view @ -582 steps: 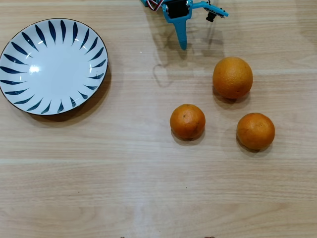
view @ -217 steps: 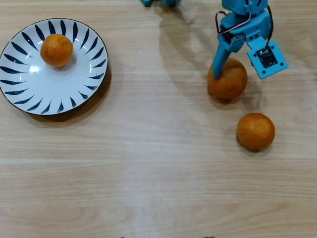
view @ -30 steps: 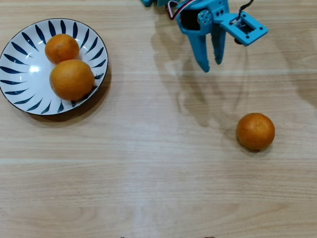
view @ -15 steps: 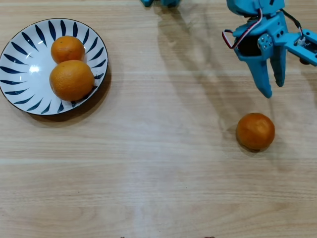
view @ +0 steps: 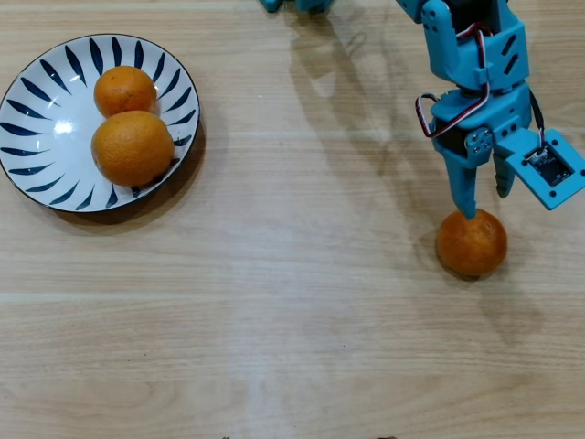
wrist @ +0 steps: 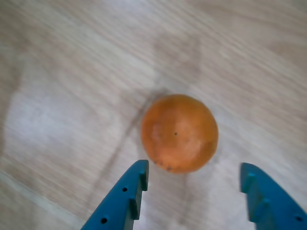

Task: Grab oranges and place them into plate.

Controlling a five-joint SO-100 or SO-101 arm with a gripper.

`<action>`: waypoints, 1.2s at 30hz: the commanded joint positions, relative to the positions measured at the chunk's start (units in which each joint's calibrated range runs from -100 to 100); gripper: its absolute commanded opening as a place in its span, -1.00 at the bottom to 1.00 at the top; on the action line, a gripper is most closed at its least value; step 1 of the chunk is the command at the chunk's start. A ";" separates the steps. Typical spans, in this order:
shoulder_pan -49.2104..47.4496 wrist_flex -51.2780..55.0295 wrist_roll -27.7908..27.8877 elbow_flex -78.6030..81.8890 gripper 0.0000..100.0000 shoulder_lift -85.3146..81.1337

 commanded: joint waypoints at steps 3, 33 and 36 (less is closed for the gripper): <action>-1.52 0.52 -4.50 -3.57 -0.18 -0.58; -0.88 -0.08 -6.44 -18.78 -0.18 21.48; -1.12 -0.08 -6.65 -19.14 -0.18 22.92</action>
